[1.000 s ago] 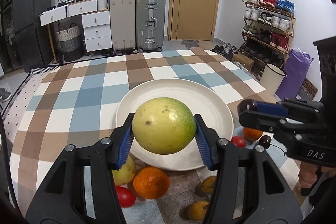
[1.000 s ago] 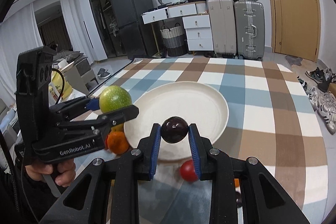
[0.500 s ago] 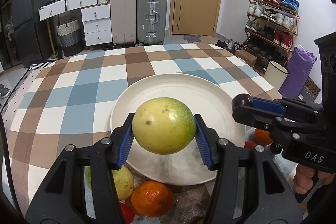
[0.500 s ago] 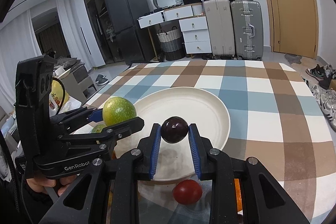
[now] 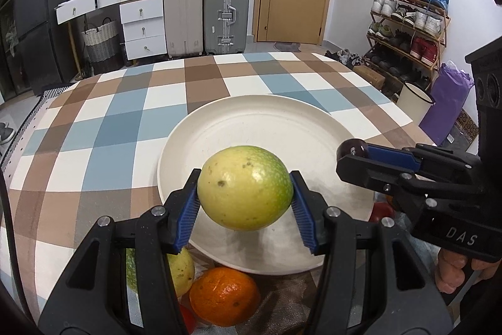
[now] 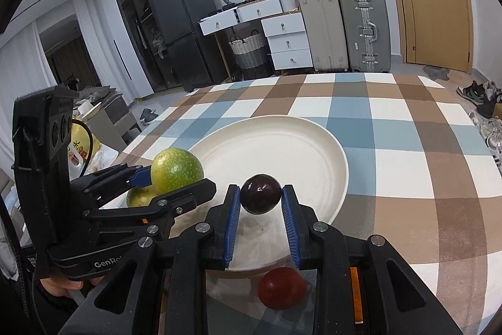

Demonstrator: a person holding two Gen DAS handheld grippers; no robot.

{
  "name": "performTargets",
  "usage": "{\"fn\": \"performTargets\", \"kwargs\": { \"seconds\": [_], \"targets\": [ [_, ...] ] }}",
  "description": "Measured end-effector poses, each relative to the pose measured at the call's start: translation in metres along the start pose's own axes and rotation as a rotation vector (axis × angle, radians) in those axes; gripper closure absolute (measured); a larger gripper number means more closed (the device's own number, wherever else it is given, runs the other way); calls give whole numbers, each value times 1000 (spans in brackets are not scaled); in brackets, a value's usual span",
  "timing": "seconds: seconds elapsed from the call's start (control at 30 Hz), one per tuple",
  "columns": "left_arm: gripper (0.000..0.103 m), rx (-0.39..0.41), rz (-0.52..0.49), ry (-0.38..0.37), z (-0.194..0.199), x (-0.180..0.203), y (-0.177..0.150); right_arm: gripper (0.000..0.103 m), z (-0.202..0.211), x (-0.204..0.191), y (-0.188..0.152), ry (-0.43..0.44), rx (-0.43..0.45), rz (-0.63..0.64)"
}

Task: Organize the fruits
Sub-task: 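Carry the pomelo and cherry with both grippers over the white plate, then open both grippers to drop the pomelo and cherry onto the plate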

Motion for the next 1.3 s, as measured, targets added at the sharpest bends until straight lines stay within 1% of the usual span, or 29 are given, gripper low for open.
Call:
{"fn": "performTargets", "kwargs": {
  "seconds": [0.23,0.3,0.33,0.37,0.4,0.43,0.47,0.57,0.6,0.67,0.7,0.73,0.77,0.8,0.87,0.93,1.0,1.07,1.17,1.3],
  "targets": [
    [51,1,0,-1,-1,0,0,75,-2,0,0,-7,1,-3],
    [51,10,-7,5,0,1,1,71,0,1,0,-11,9,-9],
    [50,12,-10,7,1,1,0,67,1,2,0,-12,10,-12],
    [44,10,-17,13,0,2,0,67,1,2,0,-9,11,-14],
    [36,9,-19,23,1,1,0,67,3,2,-1,-12,17,-12],
    [33,11,-18,27,2,0,-1,64,5,2,-1,-13,23,-9],
    [29,17,-17,29,4,0,-1,58,7,2,-1,-13,27,-10],
    [19,40,-3,22,11,-3,0,46,12,4,-1,-6,39,-17],
    [18,46,2,23,13,-5,0,43,13,4,-1,-10,41,-16],
    [15,47,7,23,17,-7,-1,24,18,7,-1,-41,52,-14],
    [12,44,9,30,18,-7,-2,20,20,8,-1,-56,64,-17],
    [10,43,11,37,20,-8,-2,14,24,10,-1,-66,79,-24],
    [5,42,17,42,21,-9,-3,9,26,12,-1,-69,87,-29],
    [1,45,21,44,23,-10,-4,7,28,13,-1,-76,94,-31],
    [1,61,22,46,30,-12,-6,1,31,14,-2,-95,103,-22],
    [1,73,17,50,36,-13,-6,1,35,16,-3,-111,112,-11],
    [1,84,26,47,41,-16,-6,1,37,16,-3,-104,110,-15],
    [1,81,37,47,45,-20,-8,1,37,16,-4,-93,99,-15],
    [1,87,51,52,52,-25,-11,1,39,16,-8,-107,86,-14],
    [1,85,70,57,61,-30,-19,1,46,12,-10,-104,81,-7]
  ]
}}
Point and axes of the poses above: each gripper's, at about its wrist camera, not at the fingertips, and z roughly against the way its jaws point, x to its right, y to its top, the point moved 3 cm from there along -z, roughly the way its jaws point, and after that the axes turned 2 degrees about y, right-handed, at the moved point
